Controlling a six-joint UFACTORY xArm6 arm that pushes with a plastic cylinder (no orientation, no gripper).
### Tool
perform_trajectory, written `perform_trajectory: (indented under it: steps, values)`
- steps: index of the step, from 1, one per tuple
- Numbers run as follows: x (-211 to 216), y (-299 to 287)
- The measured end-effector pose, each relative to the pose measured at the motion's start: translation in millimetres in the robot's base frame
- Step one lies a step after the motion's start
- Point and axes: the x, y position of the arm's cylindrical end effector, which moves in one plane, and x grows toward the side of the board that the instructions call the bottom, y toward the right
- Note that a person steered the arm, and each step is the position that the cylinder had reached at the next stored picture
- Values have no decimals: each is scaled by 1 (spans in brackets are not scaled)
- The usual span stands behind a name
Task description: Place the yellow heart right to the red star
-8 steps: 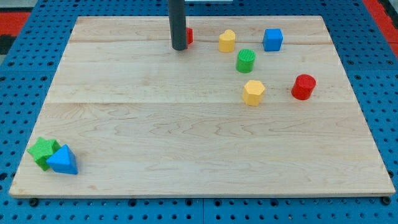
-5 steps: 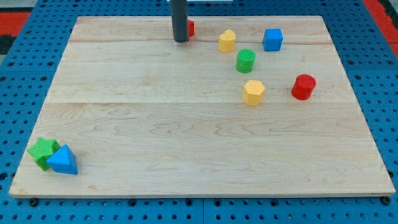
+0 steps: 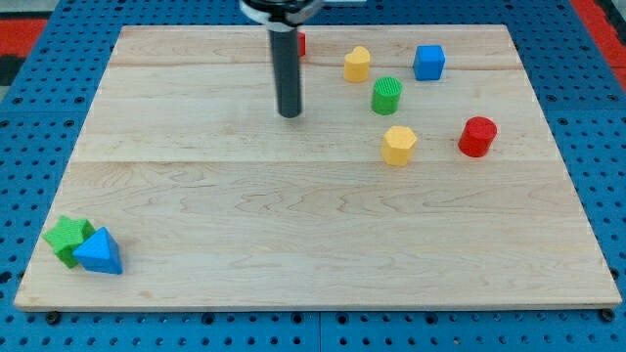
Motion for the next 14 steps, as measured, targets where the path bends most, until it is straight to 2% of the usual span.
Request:
perform_trajectory:
  steps: [2,3,5,8,10,12,14]
  values:
    - [24,73]
    - [12,103]
    - [-14,114]
    - [-20,159]
    - [-46,136]
    - [-49,103]
    - [-66,105]
